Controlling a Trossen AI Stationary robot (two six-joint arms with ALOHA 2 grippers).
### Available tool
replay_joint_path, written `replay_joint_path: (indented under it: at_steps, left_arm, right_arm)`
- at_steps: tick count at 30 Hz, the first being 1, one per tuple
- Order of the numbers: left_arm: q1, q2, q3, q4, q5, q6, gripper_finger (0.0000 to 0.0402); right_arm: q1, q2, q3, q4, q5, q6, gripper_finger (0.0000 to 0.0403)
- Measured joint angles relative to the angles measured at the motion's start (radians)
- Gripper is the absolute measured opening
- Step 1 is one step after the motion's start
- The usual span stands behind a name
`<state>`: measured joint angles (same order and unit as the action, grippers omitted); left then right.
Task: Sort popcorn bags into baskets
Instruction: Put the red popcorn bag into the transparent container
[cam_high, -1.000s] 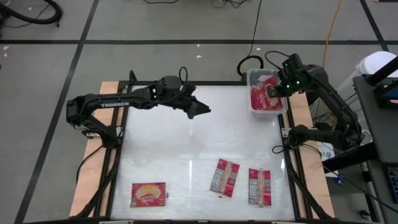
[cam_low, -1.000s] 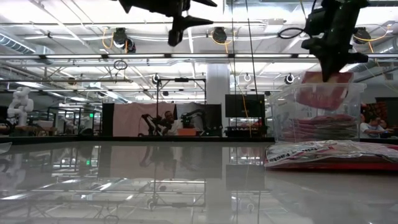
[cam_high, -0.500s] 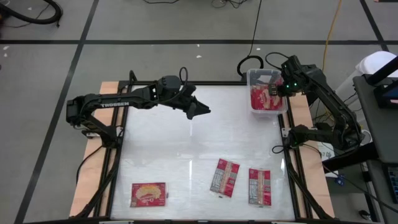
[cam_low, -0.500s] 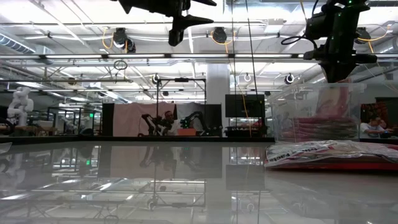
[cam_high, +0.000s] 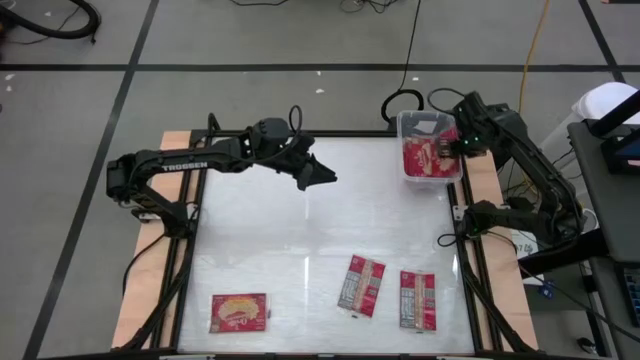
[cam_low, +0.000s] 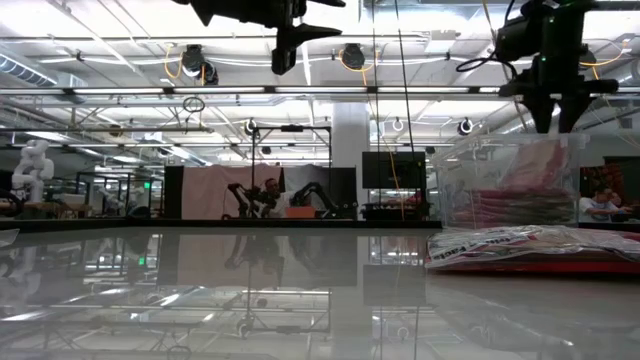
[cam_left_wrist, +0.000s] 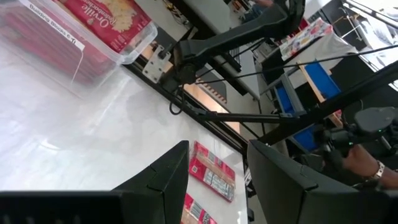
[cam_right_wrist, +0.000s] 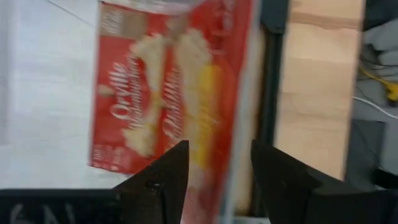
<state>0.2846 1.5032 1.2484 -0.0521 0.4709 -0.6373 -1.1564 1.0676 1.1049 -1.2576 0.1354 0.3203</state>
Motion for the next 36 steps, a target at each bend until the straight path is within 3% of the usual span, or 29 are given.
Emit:
replay_joint_path:
  at_steps: [4,13,23,29,36]
  left_arm:
    - [0.009,0.000,0.000,0.000,0.003,0.000,0.0166]
    - [0.031,0.000,0.000,0.000,0.003,0.000,0.0166]
    - [0.036,0.000,0.000,0.000,0.003,-0.004,0.0166]
    - [0.035,-0.001,0.000,-0.089,0.001,-0.001,0.0166]
    - [0.035,-0.001,0.000,-0.467,-0.064,0.014,0.0166]
  right_arm:
    - [0.000,-0.017,0.000,-0.059,0.047,0.000,0.0166]
    - [0.000,-0.050,0.000,-0.041,0.040,0.002,0.0165]
    - [0.000,-0.049,0.000,0.002,0.044,0.008,0.0129]
    - [0.000,-0.088,0.000,0.027,-0.116,0.034,0.0116]
    - [0.068,-0.221,0.000,0.168,-0.355,0.123,0.0114]
